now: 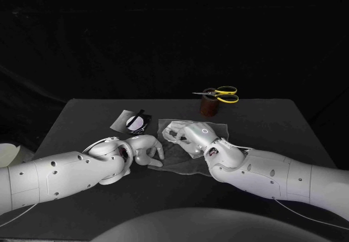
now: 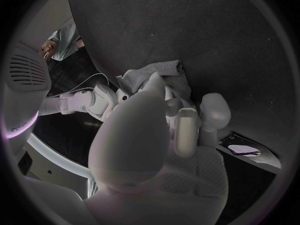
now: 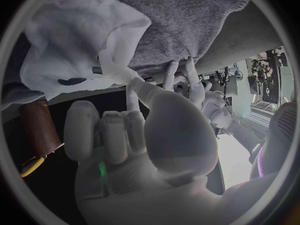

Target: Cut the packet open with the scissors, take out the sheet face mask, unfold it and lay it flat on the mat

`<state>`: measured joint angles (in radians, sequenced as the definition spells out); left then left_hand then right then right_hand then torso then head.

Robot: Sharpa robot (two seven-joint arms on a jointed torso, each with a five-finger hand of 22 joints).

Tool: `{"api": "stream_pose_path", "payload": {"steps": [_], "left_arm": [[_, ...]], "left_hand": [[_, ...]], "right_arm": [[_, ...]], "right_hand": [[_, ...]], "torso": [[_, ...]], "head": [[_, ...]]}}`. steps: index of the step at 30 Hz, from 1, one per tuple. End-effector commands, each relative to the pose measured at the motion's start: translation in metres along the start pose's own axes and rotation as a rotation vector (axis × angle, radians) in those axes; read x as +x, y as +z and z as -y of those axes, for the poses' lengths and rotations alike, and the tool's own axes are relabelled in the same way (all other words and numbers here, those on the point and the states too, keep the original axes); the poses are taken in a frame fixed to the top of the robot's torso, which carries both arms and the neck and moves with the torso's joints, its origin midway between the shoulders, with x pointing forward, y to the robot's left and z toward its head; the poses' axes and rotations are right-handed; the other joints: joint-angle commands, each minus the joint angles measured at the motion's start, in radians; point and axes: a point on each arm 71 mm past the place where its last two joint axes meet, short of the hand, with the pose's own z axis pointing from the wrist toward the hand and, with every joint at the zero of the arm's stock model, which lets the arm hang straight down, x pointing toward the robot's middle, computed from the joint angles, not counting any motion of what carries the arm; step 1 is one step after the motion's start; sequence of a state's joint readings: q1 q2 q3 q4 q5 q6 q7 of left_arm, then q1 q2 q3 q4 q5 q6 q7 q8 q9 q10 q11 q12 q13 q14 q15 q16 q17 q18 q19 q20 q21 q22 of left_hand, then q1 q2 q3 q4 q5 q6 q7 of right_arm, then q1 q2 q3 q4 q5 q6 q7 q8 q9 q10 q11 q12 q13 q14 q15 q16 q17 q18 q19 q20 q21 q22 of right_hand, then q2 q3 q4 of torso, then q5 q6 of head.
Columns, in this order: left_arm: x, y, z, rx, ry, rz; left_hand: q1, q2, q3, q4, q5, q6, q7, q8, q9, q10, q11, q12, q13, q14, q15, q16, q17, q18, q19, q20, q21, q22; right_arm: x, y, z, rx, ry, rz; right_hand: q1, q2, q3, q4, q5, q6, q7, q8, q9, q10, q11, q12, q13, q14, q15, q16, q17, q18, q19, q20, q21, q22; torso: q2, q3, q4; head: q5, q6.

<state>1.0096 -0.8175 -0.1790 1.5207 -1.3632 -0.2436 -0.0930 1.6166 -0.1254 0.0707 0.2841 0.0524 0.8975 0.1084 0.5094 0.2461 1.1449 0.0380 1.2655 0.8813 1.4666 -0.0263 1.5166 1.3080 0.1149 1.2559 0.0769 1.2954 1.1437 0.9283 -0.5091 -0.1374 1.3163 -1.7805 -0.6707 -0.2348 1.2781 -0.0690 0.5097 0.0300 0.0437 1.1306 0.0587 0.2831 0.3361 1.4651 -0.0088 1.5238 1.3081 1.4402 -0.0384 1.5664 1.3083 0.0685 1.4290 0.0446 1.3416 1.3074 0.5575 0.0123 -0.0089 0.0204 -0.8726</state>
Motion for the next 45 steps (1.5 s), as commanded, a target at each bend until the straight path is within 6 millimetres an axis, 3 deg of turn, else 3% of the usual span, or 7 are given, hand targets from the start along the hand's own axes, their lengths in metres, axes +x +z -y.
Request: {"api": "stream_pose_path", "payload": {"steps": [1, 17, 24, 28, 30, 38, 45], "left_arm": [[0.014, -0.003, -0.007, -0.045, 0.007, -0.085], [0.014, -0.003, -0.006, -0.038, 0.007, -0.095], [0.015, -0.002, -0.004, -0.032, 0.005, -0.097], [0.015, -0.002, -0.004, -0.031, 0.003, -0.097], [0.015, -0.002, -0.004, -0.031, 0.003, -0.097], [0.015, -0.002, -0.004, -0.030, 0.001, -0.098], [0.015, -0.003, -0.004, -0.027, 0.000, -0.097]], "left_hand": [[0.011, 0.001, 0.007, 0.001, -0.004, 0.003, 0.008, -0.003, -0.001, 0.003, 0.003, 0.004, 0.000, 0.042, 0.006, 0.007, 0.084, -0.009, -0.004, 0.006, 0.001, 0.001], [0.013, 0.002, 0.009, 0.001, -0.004, 0.003, 0.008, -0.004, -0.002, 0.001, 0.003, 0.003, -0.003, 0.041, 0.006, 0.006, 0.083, -0.009, -0.006, 0.006, 0.000, -0.002], [0.013, 0.002, 0.009, 0.001, -0.004, 0.003, 0.008, -0.004, -0.002, 0.001, 0.003, 0.003, -0.003, 0.041, 0.006, 0.006, 0.083, -0.009, -0.006, 0.006, 0.000, -0.002], [0.013, 0.002, 0.010, 0.001, -0.004, 0.003, 0.008, -0.004, -0.003, 0.000, 0.003, 0.003, -0.003, 0.041, 0.006, 0.006, 0.082, -0.008, -0.006, 0.006, 0.000, -0.002], [0.013, 0.002, 0.010, 0.001, -0.004, 0.003, 0.008, -0.004, -0.003, 0.000, 0.003, 0.003, -0.003, 0.041, 0.006, 0.006, 0.082, -0.008, -0.006, 0.006, 0.000, -0.002], [0.013, 0.002, 0.010, 0.001, -0.004, 0.003, 0.008, -0.004, -0.003, 0.000, 0.003, 0.003, -0.003, 0.041, 0.006, 0.006, 0.082, -0.008, -0.006, 0.006, 0.000, -0.002], [0.013, 0.002, 0.010, 0.001, -0.004, 0.003, 0.008, -0.004, -0.003, 0.000, 0.003, 0.003, -0.003, 0.041, 0.006, 0.006, 0.082, -0.008, -0.006, 0.006, 0.000, -0.002]], "right_arm": [[-0.005, 0.003, 0.000, -0.003, 0.022, 0.045], [-0.001, 0.019, 0.022, 0.108, 0.037, -0.048], [0.002, 0.024, 0.027, 0.134, 0.055, -0.087], [0.001, 0.026, 0.028, 0.135, 0.076, -0.082], [0.001, 0.027, 0.028, 0.133, 0.082, -0.080], [-0.010, 0.021, 0.030, 0.106, 0.125, 0.027], [-0.020, 0.007, 0.037, 0.069, 0.152, 0.095]], "right_hand": [[0.003, 0.015, 0.005, 0.000, 0.005, 0.007, -0.001, 0.008, 0.011, 0.095, -0.009, 0.005, 0.237, 0.131, -0.034, 0.004, 0.263, -0.009, 0.004, -0.004, 0.003, 0.129], [0.001, 0.012, 0.012, 0.000, 0.005, 0.000, 0.000, 0.011, 0.015, 0.089, -0.008, -0.019, 0.222, 0.129, -0.034, -0.002, 0.256, -0.004, -0.010, -0.005, -0.019, 0.116], [-0.010, -0.012, 0.015, -0.003, 0.004, -0.042, 0.011, 0.011, 0.023, 0.069, 0.001, -0.083, 0.185, 0.118, -0.028, -0.033, 0.223, 0.009, -0.046, -0.002, -0.077, 0.085], [-0.071, -0.064, -0.033, 0.034, 0.004, -0.163, 0.071, -0.055, -0.001, 0.020, 0.051, -0.205, 0.114, 0.085, 0.012, -0.107, 0.152, 0.030, -0.123, 0.025, -0.199, 0.019], [-0.080, -0.086, -0.059, 0.043, 0.005, -0.217, 0.087, -0.088, -0.014, 0.006, 0.067, -0.233, 0.098, 0.077, 0.027, -0.121, 0.139, 0.036, -0.141, 0.039, -0.230, 0.004], [-0.077, -0.075, -0.083, 0.066, 0.006, -0.229, 0.095, -0.101, -0.018, 0.008, 0.074, -0.223, 0.102, 0.078, 0.033, -0.115, 0.143, 0.037, -0.130, 0.053, -0.223, 0.009], [-0.017, -0.050, -0.068, 0.045, 0.006, -0.163, 0.077, -0.071, -0.007, 0.042, 0.059, -0.144, 0.145, 0.102, 0.022, -0.068, 0.187, 0.021, -0.071, 0.050, -0.140, 0.057]], "torso": [[0.000, 0.0002, -0.0003], [0.000, 0.0000, -0.0006], [0.000, 0.0002, -0.0013], [-0.001, 0.0004, -0.0010], [-0.001, 0.0005, -0.0008], [0.000, 0.0007, -0.0012], [0.000, 0.0015, -0.0019]], "head": [[0.000, 0.000], [-0.002, 0.000], [-0.004, 0.000], [-0.006, 0.000], [-0.006, 0.000], [-0.006, 0.000], [0.000, 0.000]]}}
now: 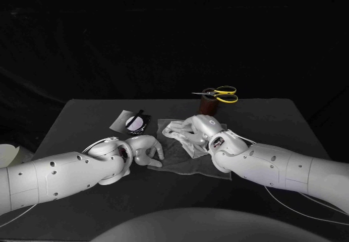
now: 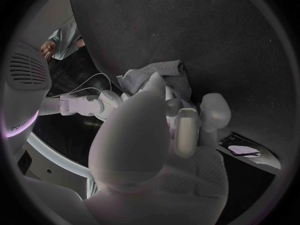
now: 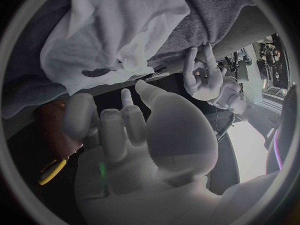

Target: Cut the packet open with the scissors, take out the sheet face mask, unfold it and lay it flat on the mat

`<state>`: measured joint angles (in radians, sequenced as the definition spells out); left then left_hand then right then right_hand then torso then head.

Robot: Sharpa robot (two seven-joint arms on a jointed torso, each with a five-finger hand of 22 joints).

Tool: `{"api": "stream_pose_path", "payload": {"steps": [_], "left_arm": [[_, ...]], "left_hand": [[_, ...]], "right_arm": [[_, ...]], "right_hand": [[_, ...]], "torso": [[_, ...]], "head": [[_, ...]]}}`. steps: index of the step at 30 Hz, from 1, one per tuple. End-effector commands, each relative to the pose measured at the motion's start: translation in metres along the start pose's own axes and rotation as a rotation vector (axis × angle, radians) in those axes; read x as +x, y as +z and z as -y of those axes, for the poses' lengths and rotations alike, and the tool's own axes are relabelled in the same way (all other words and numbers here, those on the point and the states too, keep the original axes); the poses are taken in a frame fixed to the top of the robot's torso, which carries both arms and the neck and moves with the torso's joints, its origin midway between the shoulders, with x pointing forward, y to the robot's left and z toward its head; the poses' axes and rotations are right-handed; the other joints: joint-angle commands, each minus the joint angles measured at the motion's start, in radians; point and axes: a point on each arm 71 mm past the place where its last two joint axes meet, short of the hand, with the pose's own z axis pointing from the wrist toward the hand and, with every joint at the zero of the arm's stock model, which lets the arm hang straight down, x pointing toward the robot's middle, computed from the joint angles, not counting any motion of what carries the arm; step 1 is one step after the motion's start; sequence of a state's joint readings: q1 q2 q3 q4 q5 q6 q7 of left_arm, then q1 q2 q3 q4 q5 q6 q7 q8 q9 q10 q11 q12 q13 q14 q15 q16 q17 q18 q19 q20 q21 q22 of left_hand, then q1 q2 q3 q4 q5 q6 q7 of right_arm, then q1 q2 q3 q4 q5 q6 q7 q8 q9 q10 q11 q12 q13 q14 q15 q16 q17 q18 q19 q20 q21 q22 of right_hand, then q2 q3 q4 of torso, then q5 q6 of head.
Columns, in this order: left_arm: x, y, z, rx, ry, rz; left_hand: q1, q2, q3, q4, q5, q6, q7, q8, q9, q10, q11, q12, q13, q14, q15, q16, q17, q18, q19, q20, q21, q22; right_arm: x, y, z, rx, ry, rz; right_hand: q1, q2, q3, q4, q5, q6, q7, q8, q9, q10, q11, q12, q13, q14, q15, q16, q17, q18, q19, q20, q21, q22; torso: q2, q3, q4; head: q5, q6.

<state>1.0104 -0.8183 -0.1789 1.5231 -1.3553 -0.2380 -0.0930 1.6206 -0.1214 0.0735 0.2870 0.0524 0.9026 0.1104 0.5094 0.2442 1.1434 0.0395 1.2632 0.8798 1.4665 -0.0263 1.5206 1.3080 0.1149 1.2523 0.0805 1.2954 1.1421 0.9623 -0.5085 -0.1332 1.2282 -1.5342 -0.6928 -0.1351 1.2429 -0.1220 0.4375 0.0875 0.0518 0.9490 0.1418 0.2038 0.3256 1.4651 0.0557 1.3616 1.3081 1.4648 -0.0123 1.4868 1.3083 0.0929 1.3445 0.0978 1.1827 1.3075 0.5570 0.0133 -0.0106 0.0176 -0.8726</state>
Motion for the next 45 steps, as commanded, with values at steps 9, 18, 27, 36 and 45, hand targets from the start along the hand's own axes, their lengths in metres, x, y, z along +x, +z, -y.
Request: {"api": "stream_pose_path", "payload": {"steps": [9, 18, 27, 36, 45], "left_arm": [[0.014, -0.003, -0.005, -0.022, 0.006, -0.088], [0.015, -0.002, -0.003, -0.017, 0.005, -0.088], [0.015, -0.002, -0.002, -0.014, 0.004, -0.089], [0.015, -0.002, -0.001, -0.014, 0.002, -0.091], [0.015, -0.003, -0.002, -0.018, 0.000, -0.095]], "left_hand": [[0.009, -0.002, 0.009, -0.001, -0.004, -0.003, 0.007, -0.005, -0.002, 0.000, 0.002, 0.006, -0.001, 0.041, 0.007, 0.002, 0.083, -0.009, -0.002, 0.003, 0.000, 0.000], [0.010, -0.001, 0.010, -0.002, -0.004, -0.003, 0.007, -0.005, -0.002, 0.001, 0.002, 0.007, 0.002, 0.041, 0.007, 0.002, 0.084, -0.009, -0.002, 0.003, 0.000, 0.001], [0.010, -0.001, 0.010, -0.002, -0.004, -0.003, 0.007, -0.005, -0.002, 0.001, 0.002, 0.007, 0.002, 0.041, 0.007, 0.002, 0.084, -0.009, -0.002, 0.003, 0.000, 0.001], [0.010, -0.001, 0.010, -0.002, -0.004, -0.003, 0.007, -0.005, -0.002, 0.001, 0.002, 0.007, 0.002, 0.041, 0.007, 0.002, 0.084, -0.009, -0.002, 0.003, 0.000, 0.001], [0.010, -0.001, 0.010, -0.002, -0.004, -0.003, 0.007, -0.005, -0.002, 0.001, 0.002, 0.007, 0.002, 0.041, 0.007, 0.002, 0.084, -0.009, -0.002, 0.003, 0.000, 0.001]], "right_arm": [[-0.004, -0.019, -0.003, -0.107, -0.002, -0.018], [0.008, -0.020, -0.009, -0.111, -0.076, -0.077], [0.014, -0.015, -0.012, -0.097, -0.097, -0.066], [0.016, -0.012, -0.017, -0.099, -0.092, -0.051], [0.016, -0.009, -0.014, -0.085, -0.100, -0.036]], "right_hand": [[0.055, -0.009, 0.014, -0.056, -0.002, 0.092, -0.036, 0.037, 0.013, 0.074, -0.032, 0.107, 0.199, 0.098, -0.026, 0.063, 0.240, -0.022, 0.065, -0.025, 0.100, 0.106], [0.047, -0.037, 0.002, -0.069, -0.002, 0.099, -0.036, 0.032, 0.009, 0.079, -0.033, 0.121, 0.208, 0.102, -0.028, 0.072, 0.249, -0.025, 0.072, -0.029, 0.113, 0.115], [0.033, -0.050, -0.009, -0.067, -0.002, 0.092, -0.032, 0.022, 0.003, 0.079, -0.030, 0.120, 0.208, 0.102, -0.026, 0.071, 0.249, -0.025, 0.071, -0.029, 0.111, 0.115], [0.031, -0.048, -0.009, -0.067, -0.002, 0.089, -0.031, 0.018, 0.002, 0.078, -0.028, 0.117, 0.206, 0.101, -0.025, 0.070, 0.248, -0.025, 0.070, -0.028, 0.109, 0.115], [0.032, -0.043, -0.007, -0.066, -0.002, 0.090, -0.031, 0.017, 0.001, 0.076, -0.028, 0.113, 0.204, 0.101, -0.025, 0.069, 0.246, -0.024, 0.068, -0.027, 0.107, 0.114]], "torso": [[0.001, 0.0010, 0.0000], [0.001, -0.0016, 0.0023], [0.001, -0.0016, 0.0028], [0.000, -0.0010, 0.0016], [0.000, -0.0010, 0.0007]], "head": [[0.007, 0.000], [0.005, 0.000], [0.006, 0.000], [0.006, 0.000], [0.006, 0.000]]}}
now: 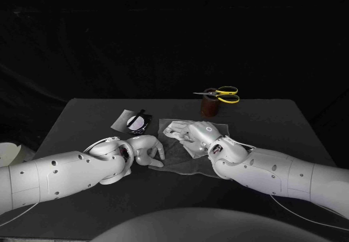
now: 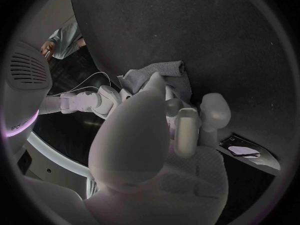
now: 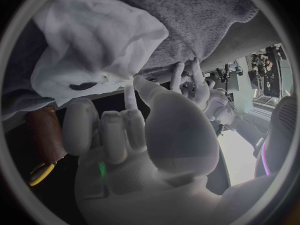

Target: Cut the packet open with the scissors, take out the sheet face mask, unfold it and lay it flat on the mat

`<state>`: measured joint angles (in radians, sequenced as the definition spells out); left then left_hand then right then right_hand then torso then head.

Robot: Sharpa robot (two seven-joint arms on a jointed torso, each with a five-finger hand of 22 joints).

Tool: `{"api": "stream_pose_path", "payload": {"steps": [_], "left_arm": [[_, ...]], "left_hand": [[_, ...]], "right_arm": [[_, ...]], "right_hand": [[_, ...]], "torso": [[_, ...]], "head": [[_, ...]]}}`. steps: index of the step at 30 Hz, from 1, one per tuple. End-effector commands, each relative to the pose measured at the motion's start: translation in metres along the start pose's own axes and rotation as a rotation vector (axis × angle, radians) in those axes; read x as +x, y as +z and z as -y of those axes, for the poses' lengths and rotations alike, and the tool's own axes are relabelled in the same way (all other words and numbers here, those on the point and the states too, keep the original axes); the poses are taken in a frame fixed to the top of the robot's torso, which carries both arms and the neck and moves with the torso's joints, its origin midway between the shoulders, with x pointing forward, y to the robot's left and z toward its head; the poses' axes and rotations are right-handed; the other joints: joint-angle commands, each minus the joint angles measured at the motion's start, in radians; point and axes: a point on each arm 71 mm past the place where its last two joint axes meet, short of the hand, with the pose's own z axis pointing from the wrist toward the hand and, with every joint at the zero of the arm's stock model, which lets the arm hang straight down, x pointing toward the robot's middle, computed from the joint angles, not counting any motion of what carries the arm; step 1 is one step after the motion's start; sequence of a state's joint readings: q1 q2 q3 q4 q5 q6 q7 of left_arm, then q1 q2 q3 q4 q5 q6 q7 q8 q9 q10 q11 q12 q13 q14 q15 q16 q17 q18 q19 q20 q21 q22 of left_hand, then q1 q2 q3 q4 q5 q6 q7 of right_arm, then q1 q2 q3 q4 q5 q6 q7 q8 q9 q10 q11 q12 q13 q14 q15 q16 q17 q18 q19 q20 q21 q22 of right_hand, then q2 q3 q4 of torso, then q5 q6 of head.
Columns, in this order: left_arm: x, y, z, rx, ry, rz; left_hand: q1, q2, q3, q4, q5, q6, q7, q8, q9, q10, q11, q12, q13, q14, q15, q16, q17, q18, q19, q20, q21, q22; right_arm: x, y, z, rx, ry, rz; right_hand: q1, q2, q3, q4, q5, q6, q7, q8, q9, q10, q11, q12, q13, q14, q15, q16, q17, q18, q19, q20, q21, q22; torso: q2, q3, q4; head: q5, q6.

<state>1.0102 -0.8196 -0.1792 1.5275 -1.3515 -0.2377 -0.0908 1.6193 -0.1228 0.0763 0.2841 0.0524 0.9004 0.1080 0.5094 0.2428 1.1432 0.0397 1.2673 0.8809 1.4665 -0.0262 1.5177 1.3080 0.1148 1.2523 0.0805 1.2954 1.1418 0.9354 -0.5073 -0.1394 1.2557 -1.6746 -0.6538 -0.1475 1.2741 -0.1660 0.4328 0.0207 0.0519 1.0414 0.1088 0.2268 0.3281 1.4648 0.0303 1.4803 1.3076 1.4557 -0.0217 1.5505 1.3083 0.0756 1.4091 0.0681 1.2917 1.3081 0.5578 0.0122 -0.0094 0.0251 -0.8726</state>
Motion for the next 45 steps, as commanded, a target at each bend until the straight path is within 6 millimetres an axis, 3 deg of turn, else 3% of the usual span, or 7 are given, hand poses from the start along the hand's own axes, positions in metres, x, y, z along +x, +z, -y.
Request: {"api": "stream_pose_path", "payload": {"steps": [1, 22, 26, 28, 30, 41, 45], "left_arm": [[0.015, -0.002, -0.003, -0.022, 0.004, -0.093], [0.012, -0.003, -0.002, -0.006, -0.005, -0.063], [0.007, -0.005, 0.000, 0.042, -0.051, 0.006], [0.000, -0.007, 0.003, 0.095, -0.090, 0.063], [-0.006, -0.008, 0.006, 0.142, -0.111, 0.111], [-0.037, -0.008, 0.018, 0.239, -0.130, 0.234], [-0.037, -0.002, 0.017, 0.189, -0.121, 0.209]], "left_hand": [[0.012, 0.000, 0.007, 0.001, -0.004, -0.001, 0.010, -0.005, -0.001, 0.002, 0.002, 0.003, 0.001, 0.041, 0.007, 0.005, 0.084, -0.009, -0.002, 0.003, 0.000, 0.001], [0.013, 0.003, 0.014, 0.002, -0.004, 0.000, 0.011, -0.005, -0.003, -0.006, 0.003, 0.001, -0.007, 0.040, 0.008, 0.004, 0.080, -0.008, -0.004, 0.004, 0.000, 0.000], [0.026, 0.009, 0.037, 0.002, -0.003, -0.002, 0.012, -0.007, -0.009, -0.088, 0.004, -0.064, -0.117, 0.018, 0.009, -0.013, 0.027, 0.003, -0.042, 0.006, -0.032, -0.045], [0.024, 0.001, 0.057, 0.004, -0.004, -0.010, 0.017, -0.007, -0.013, -0.170, 0.009, -0.141, -0.237, -0.010, 0.013, -0.035, -0.031, 0.013, -0.084, 0.009, -0.069, -0.092], [0.024, -0.004, 0.075, 0.004, -0.003, -0.019, 0.021, -0.006, -0.016, -0.213, 0.013, -0.197, -0.301, -0.023, 0.017, -0.044, -0.053, 0.018, -0.104, 0.012, -0.087, -0.115], [0.028, -0.017, 0.126, 0.003, -0.003, -0.026, 0.025, 0.004, -0.021, -0.205, 0.016, -0.240, -0.337, -0.032, 0.020, -0.051, -0.069, 0.022, -0.117, 0.016, -0.102, -0.129], [-0.017, -0.018, 0.147, 0.007, -0.004, -0.063, 0.039, -0.016, -0.035, -0.203, 0.027, -0.244, -0.345, -0.028, 0.029, -0.047, -0.060, 0.020, -0.111, 0.021, -0.099, -0.124]], "right_arm": [[0.000, 0.001, 0.001, 0.009, -0.017, 0.014], [0.005, 0.006, 0.002, 0.016, -0.041, -0.017], [0.004, 0.006, 0.002, 0.012, -0.039, -0.014], [0.004, 0.006, 0.001, 0.010, -0.037, -0.013], [0.004, 0.006, 0.001, 0.007, -0.034, -0.012], [0.005, 0.005, -0.001, 0.000, -0.028, -0.014], [0.005, 0.005, -0.001, 0.001, -0.027, -0.014]], "right_hand": [[0.001, 0.001, -0.003, 0.001, -0.002, -0.003, 0.002, -0.006, -0.002, 0.077, -0.003, -0.006, 0.204, 0.110, -0.016, 0.005, 0.246, -0.007, 0.004, 0.002, -0.002, 0.113], [0.011, 0.015, 0.006, -0.004, -0.002, 0.017, -0.004, -0.001, -0.001, 0.077, -0.007, -0.003, 0.206, 0.110, -0.017, 0.006, 0.247, -0.007, 0.003, 0.002, -0.003, 0.115], [0.013, 0.021, 0.009, -0.004, -0.002, 0.022, -0.006, 0.001, 0.000, 0.078, -0.008, -0.002, 0.207, 0.110, -0.018, 0.007, 0.248, -0.007, 0.004, 0.002, -0.002, 0.116], [0.013, 0.022, 0.009, -0.004, -0.002, 0.023, -0.006, 0.001, 0.000, 0.078, -0.008, -0.001, 0.207, 0.110, -0.018, 0.007, 0.248, -0.007, 0.004, 0.001, -0.001, 0.116], [0.012, 0.022, 0.009, -0.004, -0.002, 0.023, -0.006, 0.001, 0.000, 0.078, -0.008, 0.000, 0.208, 0.110, -0.018, 0.007, 0.248, -0.007, 0.004, 0.001, -0.001, 0.116], [0.012, 0.031, 0.013, -0.003, -0.002, 0.031, -0.009, 0.004, 0.001, 0.078, -0.011, -0.002, 0.207, 0.110, -0.020, 0.006, 0.247, -0.006, 0.003, 0.000, -0.003, 0.116], [0.011, 0.037, 0.016, -0.002, -0.002, 0.033, -0.011, 0.004, 0.001, 0.077, -0.012, -0.003, 0.206, 0.110, -0.021, 0.006, 0.248, -0.006, 0.003, -0.001, -0.003, 0.116]], "torso": [[0.000, -0.0001, -0.0001], [-0.001, 0.0000, 0.0001], [-0.001, 0.0000, -0.0006], [-0.001, -0.0001, -0.0007], [-0.001, -0.0003, -0.0013], [0.000, 0.0011, -0.0013], [0.000, 0.0007, -0.0010]], "head": [[-0.002, 0.000], [0.000, 0.000], [-0.002, 0.000], [-0.002, 0.000], [-0.003, 0.000], [-0.006, 0.000], [-0.007, 0.000]]}}
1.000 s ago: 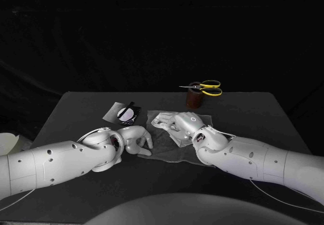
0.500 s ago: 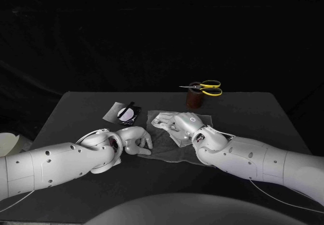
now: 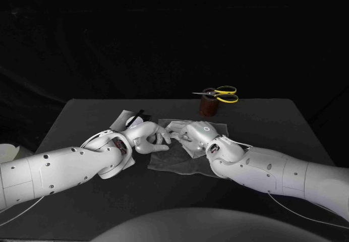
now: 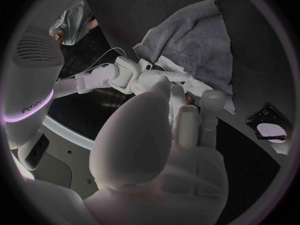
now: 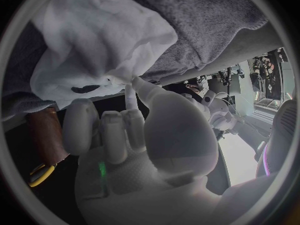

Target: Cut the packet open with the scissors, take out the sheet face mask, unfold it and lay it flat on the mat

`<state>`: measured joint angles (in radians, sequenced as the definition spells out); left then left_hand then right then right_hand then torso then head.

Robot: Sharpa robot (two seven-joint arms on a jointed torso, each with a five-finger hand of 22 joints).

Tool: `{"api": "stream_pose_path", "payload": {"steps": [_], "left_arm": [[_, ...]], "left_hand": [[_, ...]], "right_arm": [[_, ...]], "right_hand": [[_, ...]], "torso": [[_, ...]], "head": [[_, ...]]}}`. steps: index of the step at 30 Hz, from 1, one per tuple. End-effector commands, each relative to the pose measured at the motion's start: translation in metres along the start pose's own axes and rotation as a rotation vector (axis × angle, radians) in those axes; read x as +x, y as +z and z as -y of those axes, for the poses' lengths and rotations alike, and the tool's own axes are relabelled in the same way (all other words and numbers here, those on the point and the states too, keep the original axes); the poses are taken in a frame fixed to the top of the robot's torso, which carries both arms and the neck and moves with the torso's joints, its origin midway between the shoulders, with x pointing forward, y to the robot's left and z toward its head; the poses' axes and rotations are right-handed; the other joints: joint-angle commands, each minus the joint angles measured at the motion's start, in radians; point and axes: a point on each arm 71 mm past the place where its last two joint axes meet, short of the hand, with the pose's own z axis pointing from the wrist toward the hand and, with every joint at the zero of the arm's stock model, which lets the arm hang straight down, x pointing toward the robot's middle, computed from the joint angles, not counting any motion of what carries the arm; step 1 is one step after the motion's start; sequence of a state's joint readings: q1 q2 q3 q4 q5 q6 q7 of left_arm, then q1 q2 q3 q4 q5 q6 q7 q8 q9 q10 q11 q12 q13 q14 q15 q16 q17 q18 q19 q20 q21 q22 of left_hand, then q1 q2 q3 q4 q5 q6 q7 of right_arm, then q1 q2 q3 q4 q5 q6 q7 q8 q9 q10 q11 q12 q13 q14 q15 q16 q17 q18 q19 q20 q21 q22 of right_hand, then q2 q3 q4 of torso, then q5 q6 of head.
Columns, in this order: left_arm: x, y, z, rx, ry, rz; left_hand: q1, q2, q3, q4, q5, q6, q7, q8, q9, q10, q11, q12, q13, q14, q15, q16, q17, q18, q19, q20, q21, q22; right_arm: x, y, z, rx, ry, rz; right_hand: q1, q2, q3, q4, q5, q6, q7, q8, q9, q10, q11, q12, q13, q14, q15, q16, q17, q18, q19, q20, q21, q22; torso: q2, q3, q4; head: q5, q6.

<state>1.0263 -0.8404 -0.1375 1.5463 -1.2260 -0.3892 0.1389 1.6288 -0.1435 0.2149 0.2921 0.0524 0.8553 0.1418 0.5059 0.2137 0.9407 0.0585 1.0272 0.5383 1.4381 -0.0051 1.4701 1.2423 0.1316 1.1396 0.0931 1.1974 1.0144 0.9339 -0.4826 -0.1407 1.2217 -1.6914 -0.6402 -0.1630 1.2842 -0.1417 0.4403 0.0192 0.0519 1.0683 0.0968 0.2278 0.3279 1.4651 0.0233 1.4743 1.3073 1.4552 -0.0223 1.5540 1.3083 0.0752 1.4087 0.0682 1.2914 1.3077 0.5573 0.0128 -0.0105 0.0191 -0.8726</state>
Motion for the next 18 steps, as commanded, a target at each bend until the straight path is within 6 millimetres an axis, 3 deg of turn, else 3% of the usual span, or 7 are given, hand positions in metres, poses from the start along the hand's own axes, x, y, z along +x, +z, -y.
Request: {"api": "stream_pose_path", "payload": {"steps": [1, 10, 15, 18], "left_arm": [[0.000, 0.005, 0.000, -0.029, -0.002, -0.004], [0.006, 0.027, -0.011, -0.168, 0.041, -0.020], [0.009, 0.039, -0.014, -0.197, 0.055, -0.008], [0.010, 0.042, -0.014, -0.199, 0.058, -0.004]], "left_hand": [[-0.037, 0.001, 0.010, -0.001, -0.004, -0.026, 0.008, -0.017, -0.010, -0.002, 0.011, -0.003, -0.003, 0.000, 0.010, 0.001, 0.004, 0.003, 0.003, 0.010, 0.000, 0.004], [-0.083, 0.010, 0.064, -0.003, -0.004, -0.087, 0.027, -0.067, -0.041, -0.019, 0.027, 0.016, -0.001, -0.002, 0.025, 0.003, 0.002, 0.003, 0.005, 0.024, -0.001, 0.003], [-0.078, 0.003, 0.107, -0.007, -0.004, -0.136, 0.025, -0.117, -0.065, -0.026, 0.024, 0.035, 0.005, 0.003, 0.023, 0.009, 0.016, 0.003, 0.012, 0.025, 0.004, 0.010], [-0.076, 0.000, 0.122, -0.008, -0.004, -0.141, 0.024, -0.130, -0.070, -0.026, 0.023, 0.044, 0.008, 0.005, 0.022, 0.011, 0.019, 0.002, 0.015, 0.024, 0.007, 0.013]], "right_arm": [[0.000, 0.000, -0.001, -0.010, -0.004, -0.002], [0.000, 0.000, -0.001, -0.009, -0.001, 0.001], [0.000, 0.000, -0.002, -0.010, 0.001, 0.003], [0.000, 0.000, -0.002, -0.009, 0.002, 0.003]], "right_hand": [[0.001, 0.014, 0.009, 0.000, -0.002, 0.007, 0.001, 0.003, 0.001, 0.077, -0.005, 0.004, 0.207, 0.111, -0.021, 0.003, 0.248, -0.006, 0.004, -0.001, -0.003, 0.117], [-0.002, 0.030, 0.016, 0.006, -0.002, 0.011, -0.002, 0.005, 0.001, 0.078, -0.008, 0.006, 0.209, 0.111, -0.023, 0.004, 0.248, -0.006, 0.005, -0.003, -0.001, 0.118], [-0.002, 0.035, 0.019, 0.007, -0.003, 0.012, -0.003, 0.005, 0.001, 0.078, -0.009, 0.005, 0.208, 0.111, -0.024, 0.004, 0.248, -0.006, 0.005, -0.004, -0.001, 0.119], [-0.002, 0.037, 0.021, 0.007, -0.002, 0.012, -0.004, 0.005, 0.001, 0.078, -0.009, 0.004, 0.207, 0.111, -0.024, 0.004, 0.248, -0.006, 0.004, -0.004, -0.002, 0.119]], "torso": [[0.000, -0.0003, 0.0002], [0.001, -0.0003, 0.0004], [0.002, -0.0018, -0.0021], [0.004, -0.0016, -0.0027]], "head": [[-0.001, 0.000], [0.000, 0.000], [-0.001, 0.000], [-0.001, 0.000]]}}
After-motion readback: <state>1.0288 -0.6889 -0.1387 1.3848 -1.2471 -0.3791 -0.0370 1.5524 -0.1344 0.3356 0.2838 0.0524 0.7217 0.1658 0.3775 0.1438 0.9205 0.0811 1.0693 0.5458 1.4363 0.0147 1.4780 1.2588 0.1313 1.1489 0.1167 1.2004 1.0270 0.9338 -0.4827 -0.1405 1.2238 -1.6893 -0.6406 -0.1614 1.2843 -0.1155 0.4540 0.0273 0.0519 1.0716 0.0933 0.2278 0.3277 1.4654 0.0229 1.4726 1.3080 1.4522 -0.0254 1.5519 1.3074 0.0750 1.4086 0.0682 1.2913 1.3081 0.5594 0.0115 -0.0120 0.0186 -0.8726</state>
